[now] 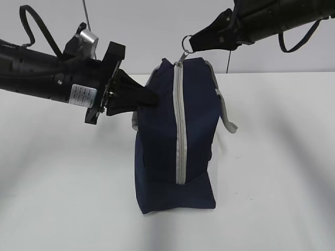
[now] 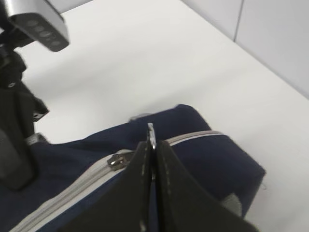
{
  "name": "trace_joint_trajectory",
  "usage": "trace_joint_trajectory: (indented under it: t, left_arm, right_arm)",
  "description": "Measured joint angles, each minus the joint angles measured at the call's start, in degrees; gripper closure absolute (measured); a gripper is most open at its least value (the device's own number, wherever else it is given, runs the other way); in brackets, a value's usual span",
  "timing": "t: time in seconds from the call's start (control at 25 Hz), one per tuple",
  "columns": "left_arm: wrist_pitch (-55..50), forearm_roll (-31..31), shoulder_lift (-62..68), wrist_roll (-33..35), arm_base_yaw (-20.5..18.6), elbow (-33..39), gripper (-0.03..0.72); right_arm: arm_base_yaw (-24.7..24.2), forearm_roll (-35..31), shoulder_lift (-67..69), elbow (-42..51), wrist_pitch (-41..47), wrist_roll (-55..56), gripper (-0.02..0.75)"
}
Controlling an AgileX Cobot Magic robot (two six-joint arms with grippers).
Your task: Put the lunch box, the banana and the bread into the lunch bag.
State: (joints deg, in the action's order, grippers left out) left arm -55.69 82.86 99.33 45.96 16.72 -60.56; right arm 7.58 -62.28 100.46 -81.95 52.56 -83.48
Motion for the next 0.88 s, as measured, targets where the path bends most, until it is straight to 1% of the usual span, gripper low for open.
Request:
trace_joint_trajectory:
  t: [0.16, 0.36, 0.68, 0.88]
  left_arm:
    - [-1.08, -1.28, 0.0, 0.2, 0.0, 0.0, 0.673]
    - [-2.45, -2.86, 0.0, 0.24, 0.0, 0.0, 0.673]
    - [-6.16, -4.36, 0.0, 0.93, 0.0, 0.0, 0.674]
    - [-7.05, -4.92, 0.07, 0.93, -0.05, 0.0, 0.674]
  right_arm:
    - [0.0, -0.64, 1.61, -1.1, -3.93, 0.0, 0.754]
    - [0.0, -0.88, 7.39, -6.92, -4.97, 0.0, 0.754]
    - [0.0, -1.03, 20.02, -20.65, -4.61, 3.58, 0.754]
    - [-0.44, -0.31, 27.3, -27.42, -1.0, 6.79, 0.754]
